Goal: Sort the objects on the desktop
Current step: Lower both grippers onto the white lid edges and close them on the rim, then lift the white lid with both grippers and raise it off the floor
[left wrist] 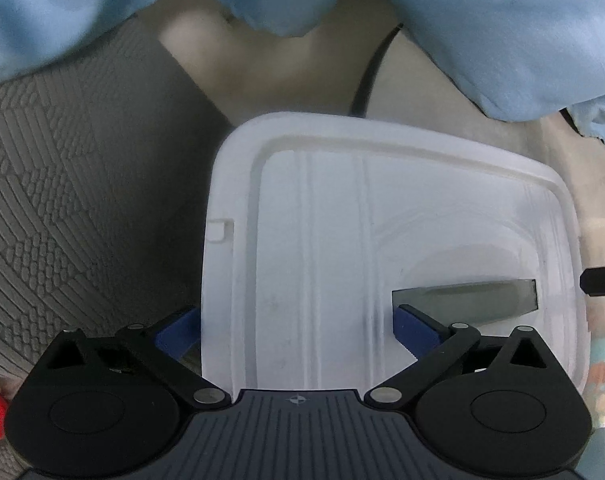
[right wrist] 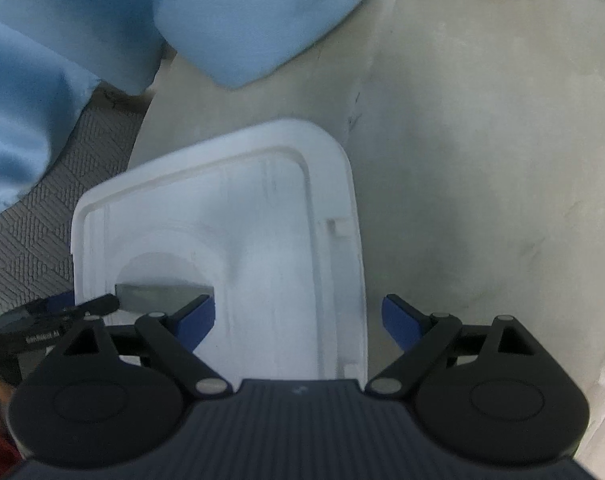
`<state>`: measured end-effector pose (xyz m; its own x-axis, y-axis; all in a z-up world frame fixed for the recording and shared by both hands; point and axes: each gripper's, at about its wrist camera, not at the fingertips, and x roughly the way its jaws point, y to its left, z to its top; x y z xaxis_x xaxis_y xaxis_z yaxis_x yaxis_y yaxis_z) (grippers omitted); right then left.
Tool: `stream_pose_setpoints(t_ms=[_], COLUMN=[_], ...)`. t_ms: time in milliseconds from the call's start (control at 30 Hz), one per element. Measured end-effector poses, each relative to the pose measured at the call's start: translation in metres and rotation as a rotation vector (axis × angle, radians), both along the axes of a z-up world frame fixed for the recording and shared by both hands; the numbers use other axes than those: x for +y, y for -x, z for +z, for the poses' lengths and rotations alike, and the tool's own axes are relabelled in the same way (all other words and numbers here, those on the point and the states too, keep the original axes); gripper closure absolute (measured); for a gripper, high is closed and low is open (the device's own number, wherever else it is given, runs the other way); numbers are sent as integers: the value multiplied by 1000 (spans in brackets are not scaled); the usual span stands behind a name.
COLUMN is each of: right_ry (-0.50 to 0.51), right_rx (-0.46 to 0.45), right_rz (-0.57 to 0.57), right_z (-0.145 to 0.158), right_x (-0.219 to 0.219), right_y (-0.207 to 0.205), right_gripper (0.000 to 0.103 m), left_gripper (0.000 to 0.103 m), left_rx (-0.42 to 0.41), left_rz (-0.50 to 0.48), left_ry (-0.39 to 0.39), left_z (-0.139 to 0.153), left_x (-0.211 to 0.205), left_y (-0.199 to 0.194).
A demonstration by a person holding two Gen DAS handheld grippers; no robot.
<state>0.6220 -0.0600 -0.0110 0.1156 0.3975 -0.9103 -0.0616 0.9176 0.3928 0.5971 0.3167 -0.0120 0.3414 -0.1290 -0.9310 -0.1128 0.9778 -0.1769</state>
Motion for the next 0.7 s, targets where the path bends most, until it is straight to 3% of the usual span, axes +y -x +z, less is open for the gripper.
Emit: stream_pose_setpoints(t_ms=[200, 700], right_ry=[-15, -59], right_rx=[21, 25], right_rz=[32, 49], right_z=[-10, -8], right_x=[8, 12], right_y=[1, -1], right_gripper=[12, 14], left_gripper=[3, 2], left_rx=[9, -28], left_rz=[-2, -5], left_ry=[-3, 88], left_z=[2, -9], left_x=[16, 26], left_y=[0, 6])
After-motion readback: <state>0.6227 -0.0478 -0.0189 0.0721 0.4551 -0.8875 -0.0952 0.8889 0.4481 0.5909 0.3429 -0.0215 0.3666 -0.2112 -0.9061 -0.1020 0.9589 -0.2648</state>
